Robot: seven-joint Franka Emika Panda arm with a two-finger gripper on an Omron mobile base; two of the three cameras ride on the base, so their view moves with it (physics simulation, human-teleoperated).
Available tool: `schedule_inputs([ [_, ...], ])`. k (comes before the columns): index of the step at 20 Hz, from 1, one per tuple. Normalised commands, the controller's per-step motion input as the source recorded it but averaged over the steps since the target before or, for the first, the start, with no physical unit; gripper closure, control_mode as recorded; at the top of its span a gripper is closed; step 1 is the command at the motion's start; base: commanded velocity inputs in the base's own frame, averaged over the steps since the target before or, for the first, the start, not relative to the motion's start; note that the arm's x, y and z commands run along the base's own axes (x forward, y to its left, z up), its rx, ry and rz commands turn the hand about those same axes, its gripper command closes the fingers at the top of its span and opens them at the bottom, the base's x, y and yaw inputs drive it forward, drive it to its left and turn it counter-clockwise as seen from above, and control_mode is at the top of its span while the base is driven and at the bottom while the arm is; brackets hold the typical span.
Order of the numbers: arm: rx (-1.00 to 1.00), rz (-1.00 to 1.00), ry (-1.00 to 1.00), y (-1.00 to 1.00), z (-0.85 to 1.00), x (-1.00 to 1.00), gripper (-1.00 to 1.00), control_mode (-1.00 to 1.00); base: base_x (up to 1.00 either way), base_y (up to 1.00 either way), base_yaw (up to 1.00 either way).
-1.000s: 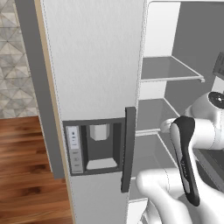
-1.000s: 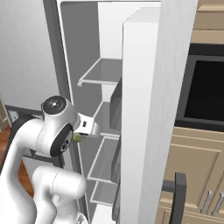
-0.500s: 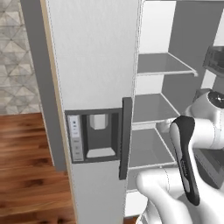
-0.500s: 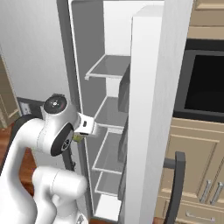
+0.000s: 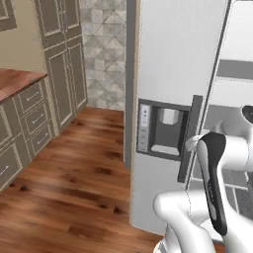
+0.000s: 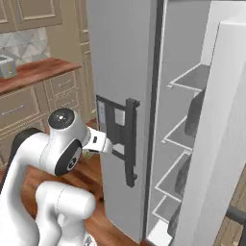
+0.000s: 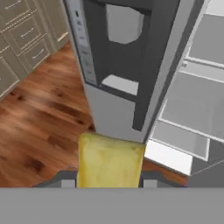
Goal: Retrieve the sausage and cheese from the fridge and place them on the cutting board on the counter.
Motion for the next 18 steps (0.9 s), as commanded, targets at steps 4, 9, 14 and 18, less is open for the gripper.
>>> schedule_inputs([
  [4,0.0,0.0,0.0,0.0,0.0,0.0,1.0,1.0,-0.28,0.33,0.85],
  [9,0.0,0.0,0.0,0.0,0.0,0.0,1.0,1.0,-0.14,0.28,0.82],
  [14,0.0,0.0,0.0,0.0,0.0,0.0,1.0,1.0,0.04,0.22,0.71],
  [18,0.0,0.0,0.0,0.0,0.0,0.0,1.0,1.0,0.38,0.08,0.52],
])
